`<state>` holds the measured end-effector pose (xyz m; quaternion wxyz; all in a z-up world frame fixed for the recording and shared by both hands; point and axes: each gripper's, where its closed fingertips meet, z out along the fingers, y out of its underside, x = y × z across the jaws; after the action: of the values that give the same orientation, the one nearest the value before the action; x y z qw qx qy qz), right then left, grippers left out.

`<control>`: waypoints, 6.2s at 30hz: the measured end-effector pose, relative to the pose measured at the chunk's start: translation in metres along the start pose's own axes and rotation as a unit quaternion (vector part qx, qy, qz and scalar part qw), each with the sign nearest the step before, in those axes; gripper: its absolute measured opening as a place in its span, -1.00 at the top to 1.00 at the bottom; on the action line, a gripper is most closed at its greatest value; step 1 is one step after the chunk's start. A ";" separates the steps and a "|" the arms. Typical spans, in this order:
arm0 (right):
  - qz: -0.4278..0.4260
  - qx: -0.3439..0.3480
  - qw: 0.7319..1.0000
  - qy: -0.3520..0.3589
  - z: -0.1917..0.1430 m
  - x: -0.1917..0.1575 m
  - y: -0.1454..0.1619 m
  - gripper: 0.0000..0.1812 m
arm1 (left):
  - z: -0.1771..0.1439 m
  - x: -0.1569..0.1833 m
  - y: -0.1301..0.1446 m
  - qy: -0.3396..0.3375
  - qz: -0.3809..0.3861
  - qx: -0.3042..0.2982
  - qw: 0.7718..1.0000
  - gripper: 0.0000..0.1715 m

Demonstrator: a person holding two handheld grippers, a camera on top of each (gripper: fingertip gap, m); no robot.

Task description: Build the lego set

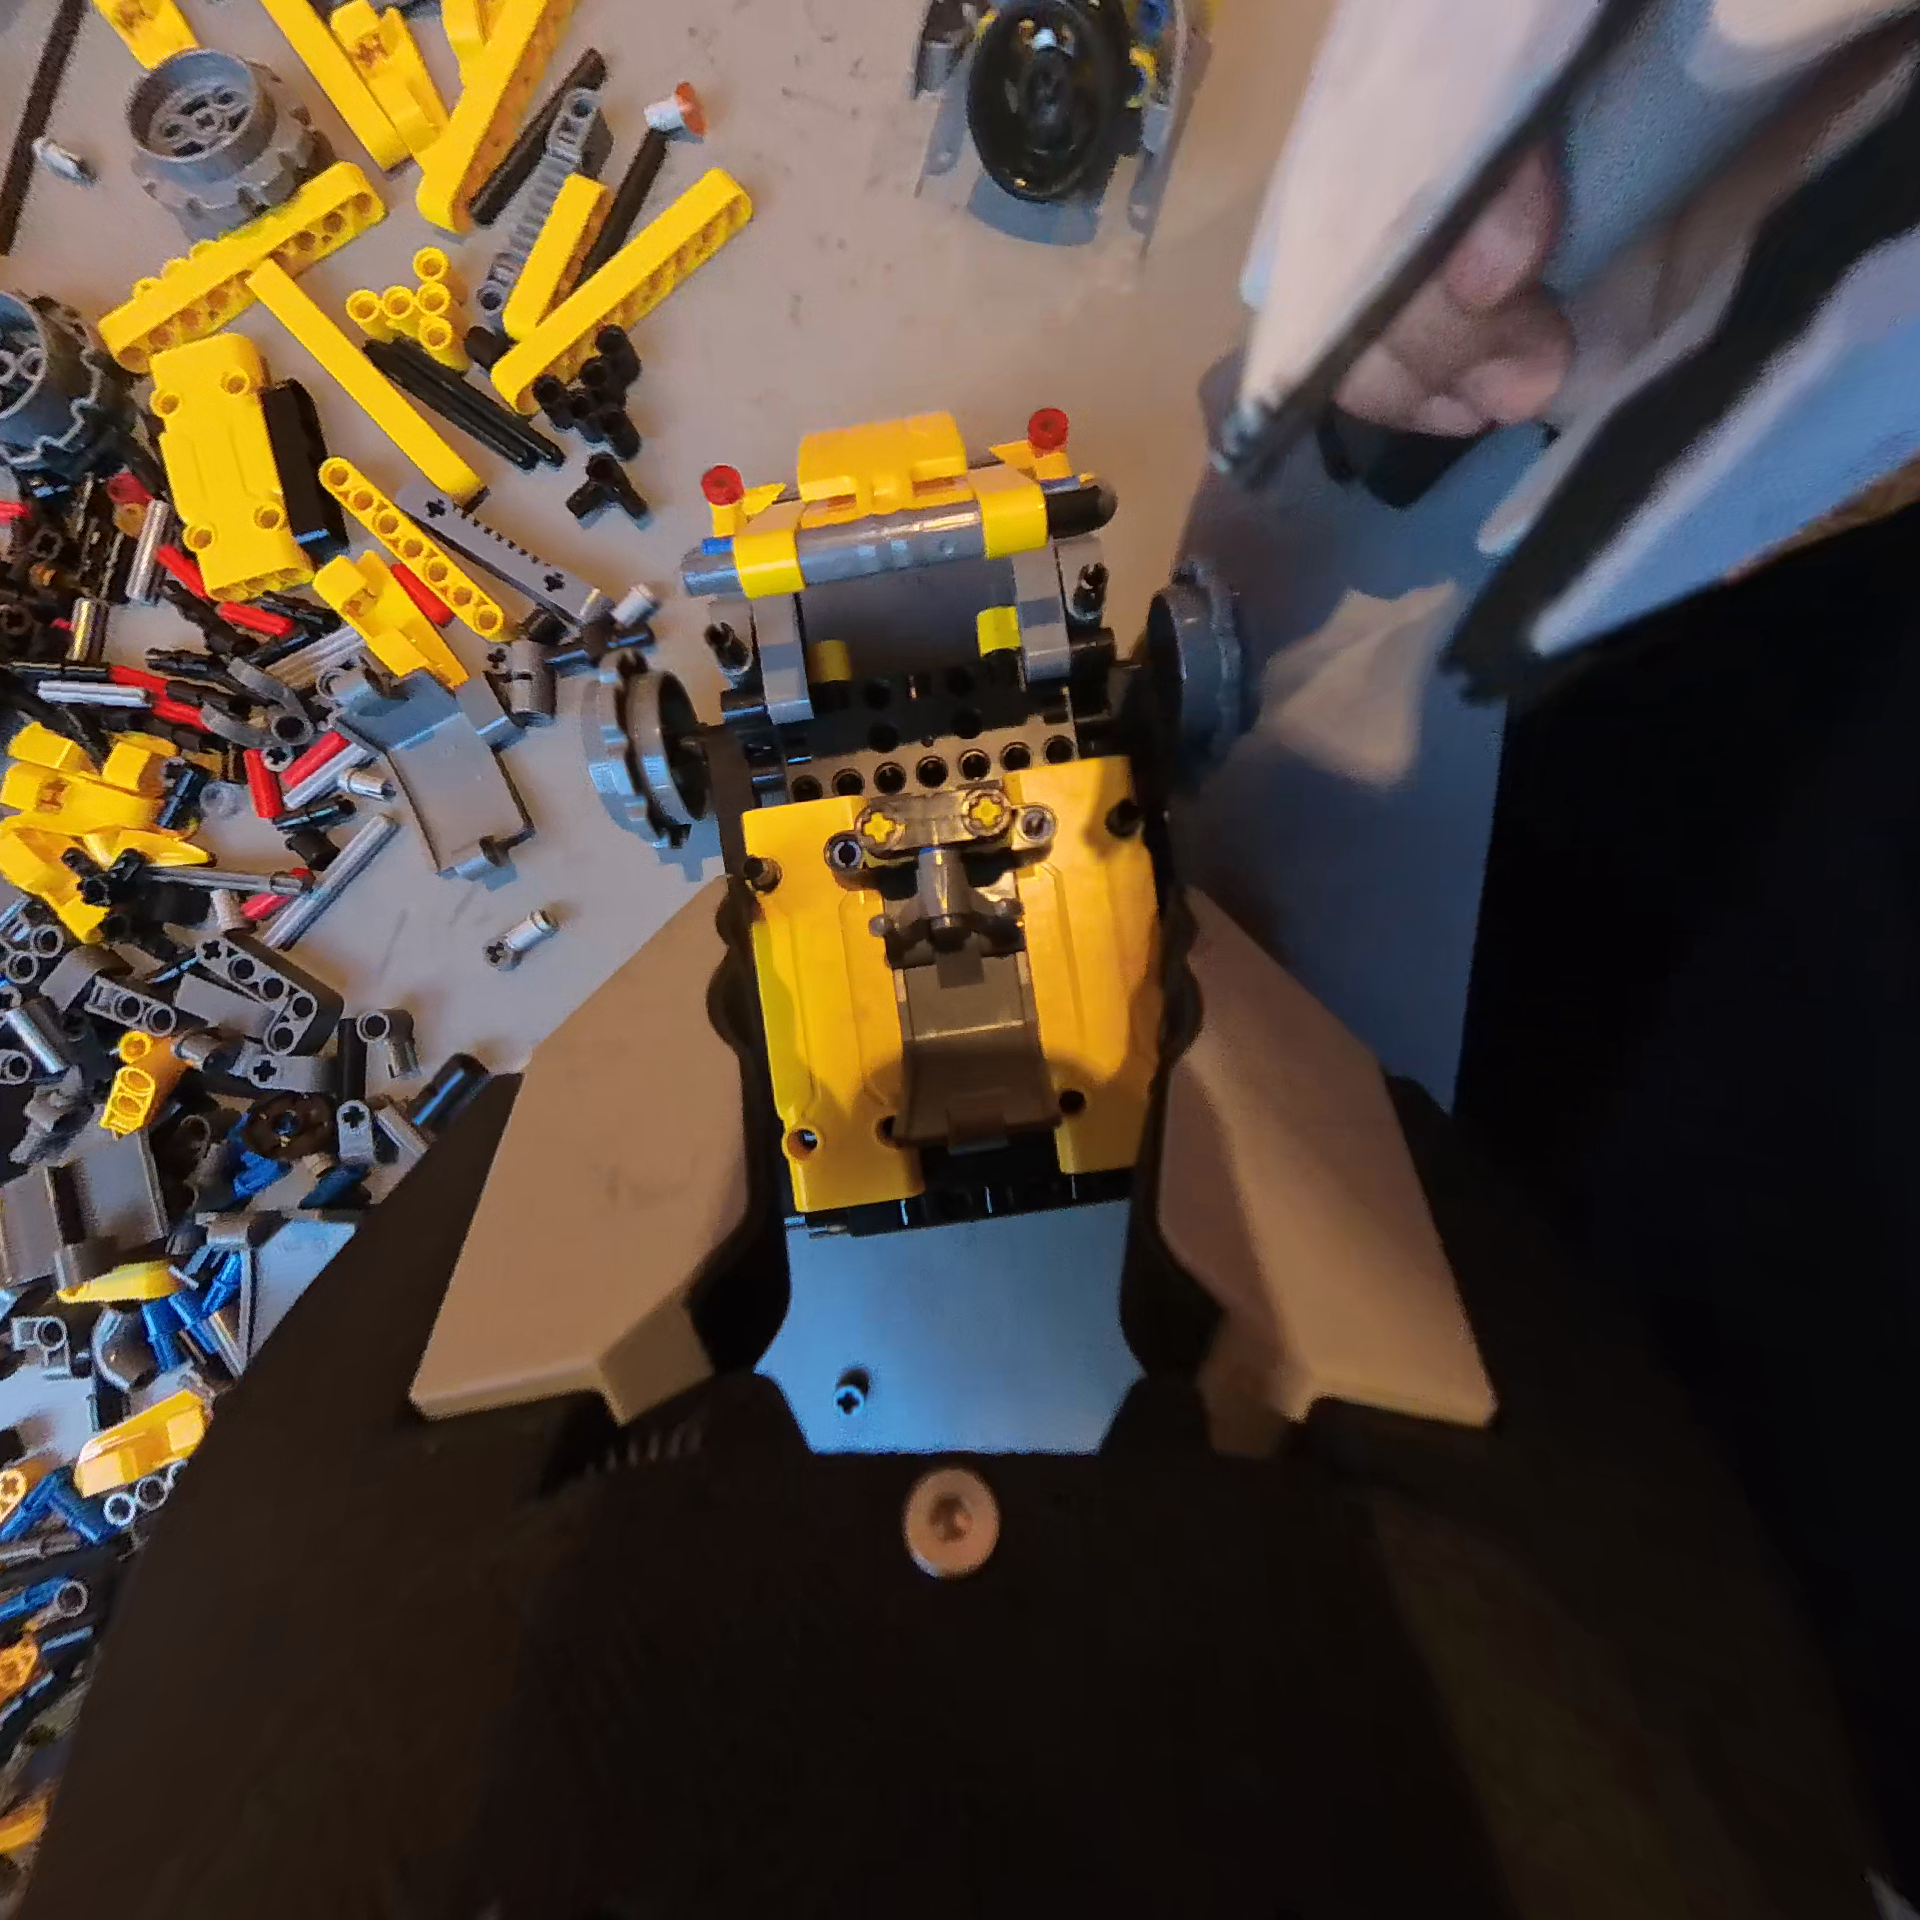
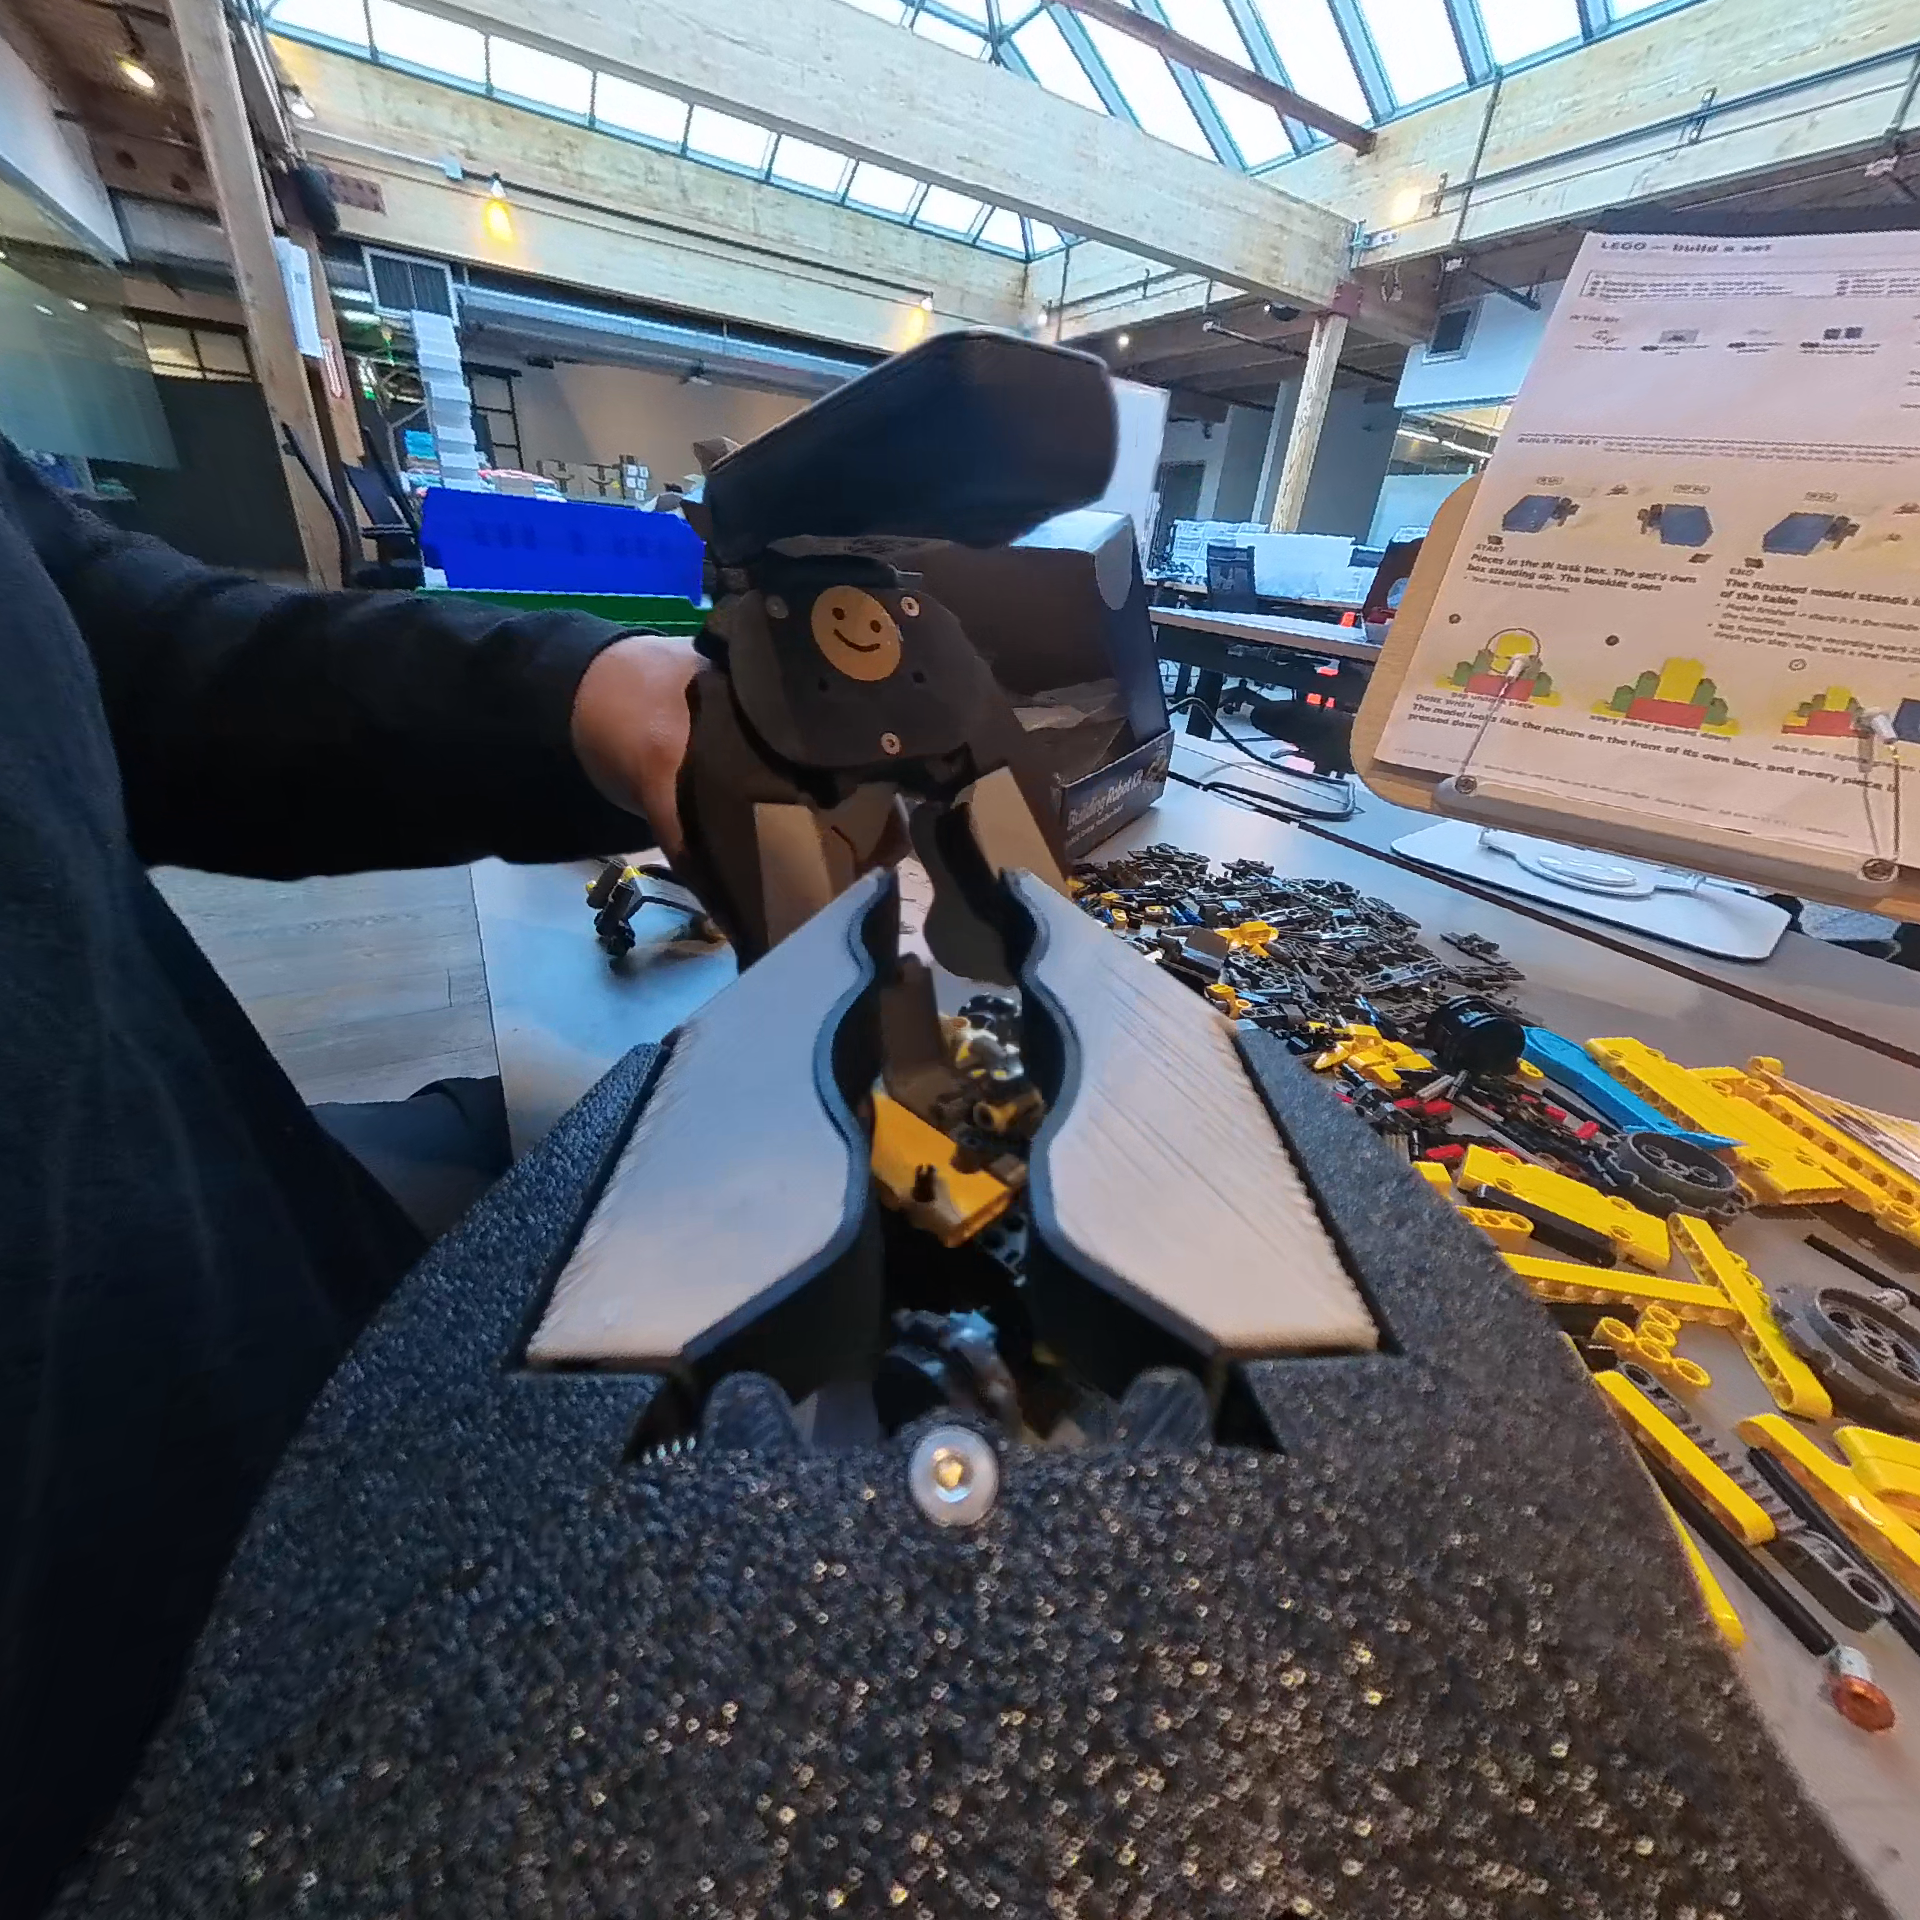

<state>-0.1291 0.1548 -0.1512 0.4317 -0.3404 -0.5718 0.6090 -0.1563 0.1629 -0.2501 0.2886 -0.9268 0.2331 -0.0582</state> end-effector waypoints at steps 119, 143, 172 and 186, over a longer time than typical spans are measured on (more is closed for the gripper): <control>-0.008 -0.198 0.961 -0.192 0.020 -0.067 0.057 0.77 | -0.084 -0.051 0.105 -0.142 -0.212 -0.006 0.967 0.69; -0.070 -0.207 0.969 -0.117 0.028 -0.052 0.063 0.75 | -0.109 -0.077 0.063 -0.234 -0.243 0.176 0.925 0.84; -0.056 -0.157 0.981 -0.101 0.025 -0.042 0.047 0.70 | -0.065 -0.154 0.146 -0.150 -0.268 -0.053 0.950 0.66; -0.058 -0.151 0.981 -0.107 0.025 -0.044 0.045 0.70 | -0.117 -0.189 0.180 -0.254 -0.329 -0.017 0.910 0.70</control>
<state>-0.1402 0.1056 -0.1965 0.3460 -0.3010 -0.7186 0.5227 -0.4234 0.0608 -0.2497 0.2873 -0.9391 -0.1648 0.0914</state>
